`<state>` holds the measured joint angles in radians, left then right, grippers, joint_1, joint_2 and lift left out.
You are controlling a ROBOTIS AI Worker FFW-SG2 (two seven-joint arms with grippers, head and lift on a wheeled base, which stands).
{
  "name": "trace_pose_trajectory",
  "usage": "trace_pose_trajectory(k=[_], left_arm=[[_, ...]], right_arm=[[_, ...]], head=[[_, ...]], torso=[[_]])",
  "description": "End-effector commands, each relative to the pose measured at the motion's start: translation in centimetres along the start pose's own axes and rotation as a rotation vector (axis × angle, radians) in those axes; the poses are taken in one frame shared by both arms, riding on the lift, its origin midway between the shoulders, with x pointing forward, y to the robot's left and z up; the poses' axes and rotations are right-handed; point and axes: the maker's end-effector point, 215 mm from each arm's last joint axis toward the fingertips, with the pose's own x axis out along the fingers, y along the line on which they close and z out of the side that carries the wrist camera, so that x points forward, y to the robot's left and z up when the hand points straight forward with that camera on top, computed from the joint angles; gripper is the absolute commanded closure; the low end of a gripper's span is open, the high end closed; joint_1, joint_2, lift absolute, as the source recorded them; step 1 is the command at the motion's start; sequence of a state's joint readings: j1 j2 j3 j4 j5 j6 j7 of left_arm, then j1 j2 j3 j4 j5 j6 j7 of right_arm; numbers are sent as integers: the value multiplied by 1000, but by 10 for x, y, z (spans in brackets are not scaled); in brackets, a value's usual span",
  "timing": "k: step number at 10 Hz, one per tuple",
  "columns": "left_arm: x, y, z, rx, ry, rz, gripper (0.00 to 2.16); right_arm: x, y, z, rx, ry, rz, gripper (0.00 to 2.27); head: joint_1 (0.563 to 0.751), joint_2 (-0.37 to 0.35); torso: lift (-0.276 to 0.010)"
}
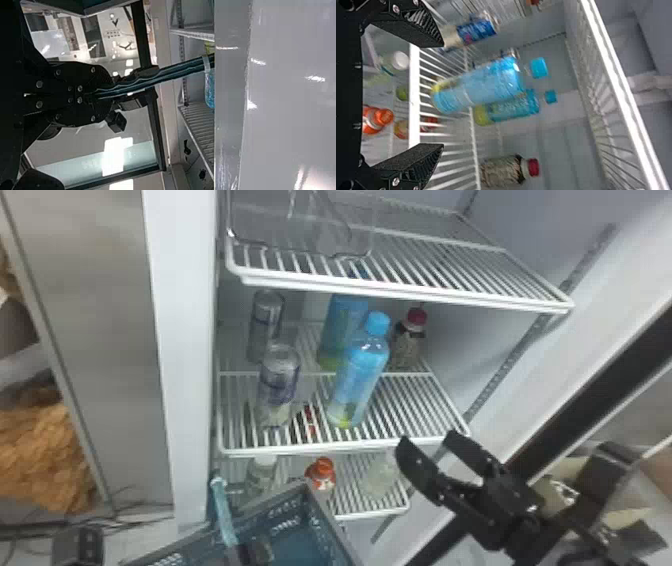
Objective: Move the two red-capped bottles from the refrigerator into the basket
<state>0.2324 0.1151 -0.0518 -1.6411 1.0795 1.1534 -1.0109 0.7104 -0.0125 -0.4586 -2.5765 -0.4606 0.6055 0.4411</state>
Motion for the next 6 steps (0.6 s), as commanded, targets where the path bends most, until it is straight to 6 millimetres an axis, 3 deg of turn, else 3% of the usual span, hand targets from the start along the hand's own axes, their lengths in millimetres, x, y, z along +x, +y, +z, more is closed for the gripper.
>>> trace_pose_trajectory(k=[1, 6], left_arm=[[0, -1, 0, 1, 1, 0, 1171], [0, 0, -1, -2, 1, -1, 1170]], right_arm=[[6, -13, 11, -16, -54, -31, 122], [24, -66, 29, -70, -166, -149, 122]], head=[[695, -350], [695, -350]], torso=[[0], [0]])
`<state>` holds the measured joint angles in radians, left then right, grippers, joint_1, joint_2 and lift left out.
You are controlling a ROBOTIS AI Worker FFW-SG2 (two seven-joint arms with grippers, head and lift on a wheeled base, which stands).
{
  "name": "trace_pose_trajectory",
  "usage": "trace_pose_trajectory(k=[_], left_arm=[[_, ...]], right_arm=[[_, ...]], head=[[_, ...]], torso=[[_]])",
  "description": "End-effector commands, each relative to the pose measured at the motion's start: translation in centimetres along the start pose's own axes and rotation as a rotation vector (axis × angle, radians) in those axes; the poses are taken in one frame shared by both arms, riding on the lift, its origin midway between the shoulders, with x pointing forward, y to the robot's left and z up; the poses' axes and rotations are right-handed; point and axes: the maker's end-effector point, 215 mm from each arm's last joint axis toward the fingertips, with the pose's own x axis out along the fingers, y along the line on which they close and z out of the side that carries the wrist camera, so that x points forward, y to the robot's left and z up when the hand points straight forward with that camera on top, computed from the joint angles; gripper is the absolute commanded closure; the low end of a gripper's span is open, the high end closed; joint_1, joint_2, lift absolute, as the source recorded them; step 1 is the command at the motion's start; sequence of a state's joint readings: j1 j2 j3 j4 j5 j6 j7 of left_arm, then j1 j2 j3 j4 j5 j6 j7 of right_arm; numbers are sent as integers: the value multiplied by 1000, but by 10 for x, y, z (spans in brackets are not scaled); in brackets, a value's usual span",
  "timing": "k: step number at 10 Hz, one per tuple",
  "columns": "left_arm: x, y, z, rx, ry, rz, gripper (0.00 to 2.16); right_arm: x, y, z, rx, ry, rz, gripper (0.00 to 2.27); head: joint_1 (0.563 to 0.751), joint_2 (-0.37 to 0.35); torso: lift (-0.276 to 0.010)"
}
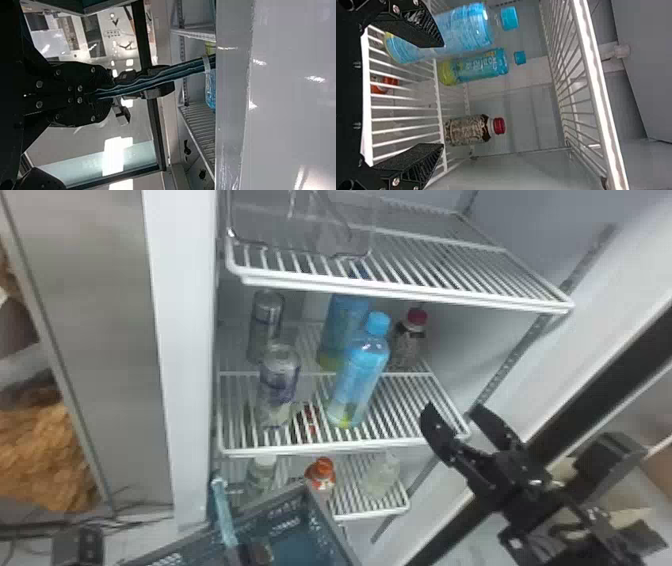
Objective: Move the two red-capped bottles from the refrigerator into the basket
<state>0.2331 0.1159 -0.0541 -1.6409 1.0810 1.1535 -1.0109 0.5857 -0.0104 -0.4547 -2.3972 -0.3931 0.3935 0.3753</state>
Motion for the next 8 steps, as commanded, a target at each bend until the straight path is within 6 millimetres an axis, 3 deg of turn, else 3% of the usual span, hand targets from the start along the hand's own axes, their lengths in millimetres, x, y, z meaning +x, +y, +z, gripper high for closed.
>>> trace_pose_trajectory(k=[1, 4, 8], left_arm=[[1, 0, -1, -1, 1, -1, 1171], [1, -1, 0, -2, 0, -5, 1170], [2, -1, -1, -4, 0, -8, 1171]], right_arm=[[9, -11, -1, -12, -14, -25, 122], [38, -29, -7, -42, -24, -49, 116], [83, -32, -12, -49, -28, -58, 101]], head=[[695, -350], [695, -350], [695, -350]], torso=[[0], [0], [0]])
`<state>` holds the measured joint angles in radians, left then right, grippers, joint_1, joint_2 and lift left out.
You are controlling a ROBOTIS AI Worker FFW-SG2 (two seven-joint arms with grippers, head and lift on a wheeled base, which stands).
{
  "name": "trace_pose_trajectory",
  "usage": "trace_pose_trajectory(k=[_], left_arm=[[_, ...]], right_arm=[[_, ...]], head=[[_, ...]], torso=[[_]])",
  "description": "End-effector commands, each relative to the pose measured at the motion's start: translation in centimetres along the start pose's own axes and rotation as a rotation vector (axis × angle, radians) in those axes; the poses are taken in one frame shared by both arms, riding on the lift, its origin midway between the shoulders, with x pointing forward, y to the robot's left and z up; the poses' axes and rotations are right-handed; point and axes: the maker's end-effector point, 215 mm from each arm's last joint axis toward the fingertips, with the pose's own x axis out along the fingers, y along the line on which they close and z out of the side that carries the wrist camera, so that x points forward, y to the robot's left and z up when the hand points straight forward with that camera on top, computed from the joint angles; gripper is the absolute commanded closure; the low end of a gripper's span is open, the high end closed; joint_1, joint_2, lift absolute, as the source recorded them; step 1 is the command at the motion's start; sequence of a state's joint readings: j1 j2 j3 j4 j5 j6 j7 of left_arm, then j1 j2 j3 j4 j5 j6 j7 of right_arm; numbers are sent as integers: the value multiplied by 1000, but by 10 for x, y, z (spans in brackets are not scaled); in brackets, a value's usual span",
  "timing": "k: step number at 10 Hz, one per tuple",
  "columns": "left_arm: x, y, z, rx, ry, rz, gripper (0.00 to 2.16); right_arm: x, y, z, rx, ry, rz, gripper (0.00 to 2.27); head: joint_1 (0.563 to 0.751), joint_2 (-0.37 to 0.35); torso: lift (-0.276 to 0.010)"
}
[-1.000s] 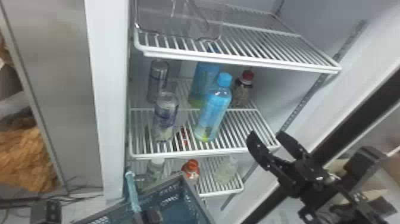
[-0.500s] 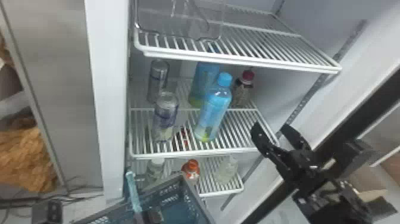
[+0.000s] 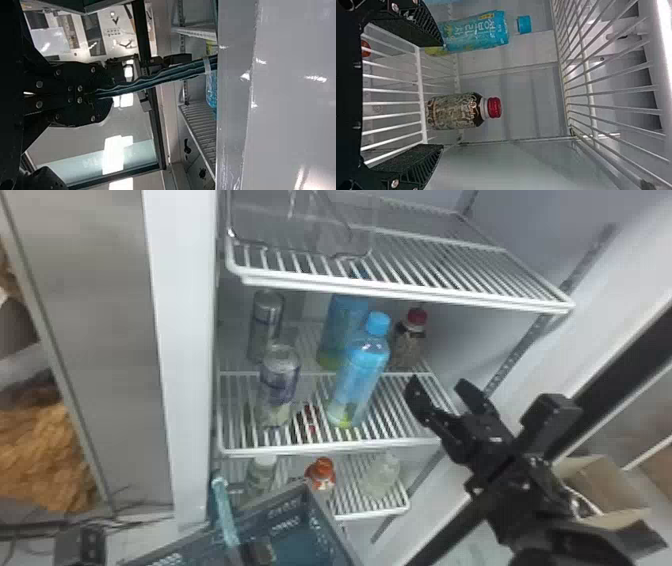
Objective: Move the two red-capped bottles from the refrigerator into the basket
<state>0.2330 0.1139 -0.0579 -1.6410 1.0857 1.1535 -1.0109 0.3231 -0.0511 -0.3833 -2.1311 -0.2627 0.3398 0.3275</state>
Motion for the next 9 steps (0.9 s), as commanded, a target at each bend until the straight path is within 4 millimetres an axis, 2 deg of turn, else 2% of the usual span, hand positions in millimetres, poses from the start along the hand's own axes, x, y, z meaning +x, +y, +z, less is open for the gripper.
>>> trace_pose_trajectory(k=[1, 4, 6, 9], left_arm=[[0, 0, 0, -1, -1, -1, 1171], [2, -1, 0, -1, 0, -5, 1170], [2, -1, -1, -5, 0, -8, 1170], [2, -2, -1, -6, -1, -9, 1170]], right_arm=[[16, 1, -2, 1, 0, -3, 101], [34, -2, -2, -4, 0, -26, 101], [42, -13, -11, 4, 20, -55, 101], [63, -25, -12, -6, 27, -79, 101]], head=[[695, -350], [695, -350], [695, -350], [695, -350]], torso=[[0], [0], [0], [0]])
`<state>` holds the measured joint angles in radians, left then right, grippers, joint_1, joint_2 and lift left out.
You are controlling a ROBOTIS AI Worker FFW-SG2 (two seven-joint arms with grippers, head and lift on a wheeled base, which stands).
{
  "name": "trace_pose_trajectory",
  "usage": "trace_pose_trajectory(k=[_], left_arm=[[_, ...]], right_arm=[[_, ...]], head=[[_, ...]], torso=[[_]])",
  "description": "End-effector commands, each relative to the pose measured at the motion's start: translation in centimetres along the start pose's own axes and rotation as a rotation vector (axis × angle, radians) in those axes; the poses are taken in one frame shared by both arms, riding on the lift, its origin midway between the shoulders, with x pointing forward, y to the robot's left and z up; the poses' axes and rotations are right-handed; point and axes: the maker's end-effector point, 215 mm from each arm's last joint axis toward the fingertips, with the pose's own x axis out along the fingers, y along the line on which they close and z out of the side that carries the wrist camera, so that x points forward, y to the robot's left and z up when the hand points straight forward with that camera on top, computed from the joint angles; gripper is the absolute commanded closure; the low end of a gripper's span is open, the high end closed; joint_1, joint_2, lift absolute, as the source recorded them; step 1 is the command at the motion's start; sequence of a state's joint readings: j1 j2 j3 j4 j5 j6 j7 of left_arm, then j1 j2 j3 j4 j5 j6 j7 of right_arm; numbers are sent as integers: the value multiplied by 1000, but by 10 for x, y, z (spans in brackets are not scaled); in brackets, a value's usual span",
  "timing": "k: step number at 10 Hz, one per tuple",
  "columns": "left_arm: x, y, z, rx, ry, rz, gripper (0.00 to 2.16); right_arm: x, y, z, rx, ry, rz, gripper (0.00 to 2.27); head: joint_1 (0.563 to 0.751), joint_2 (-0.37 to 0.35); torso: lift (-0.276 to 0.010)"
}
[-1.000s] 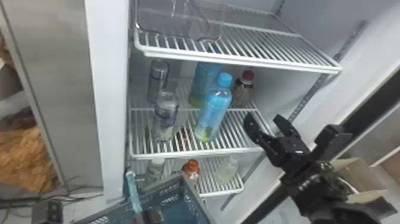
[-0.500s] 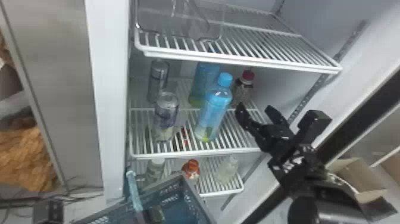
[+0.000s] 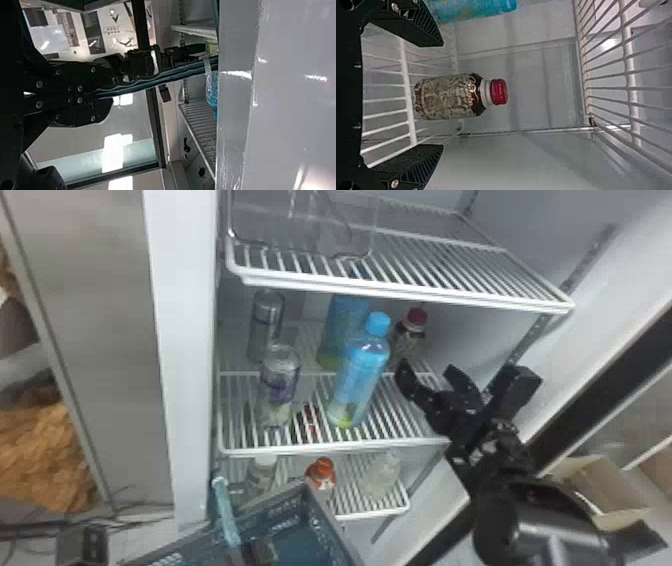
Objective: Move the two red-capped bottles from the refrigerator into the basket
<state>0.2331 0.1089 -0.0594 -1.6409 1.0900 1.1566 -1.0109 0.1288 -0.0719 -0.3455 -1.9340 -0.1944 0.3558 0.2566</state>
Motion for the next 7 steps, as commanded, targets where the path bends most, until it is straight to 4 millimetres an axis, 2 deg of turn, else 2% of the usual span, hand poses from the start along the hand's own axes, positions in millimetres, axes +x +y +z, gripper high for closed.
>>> trace_pose_trajectory(k=[1, 3, 7], left_arm=[[-1, 0, -1, -3, -2, 0, 1170], [-1, 0, -1, -5, 0, 0, 1170], [-2, 1, -3, -9, 6, 5, 1170]], right_arm=[[14, -6, 2, -5, 1, -9, 101], [29, -11, 1, -2, 7, -18, 101], [54, -7, -6, 10, 28, -4, 101]], head=[[695, -350], [695, -350], [695, -350]], torso=[[0], [0], [0]])
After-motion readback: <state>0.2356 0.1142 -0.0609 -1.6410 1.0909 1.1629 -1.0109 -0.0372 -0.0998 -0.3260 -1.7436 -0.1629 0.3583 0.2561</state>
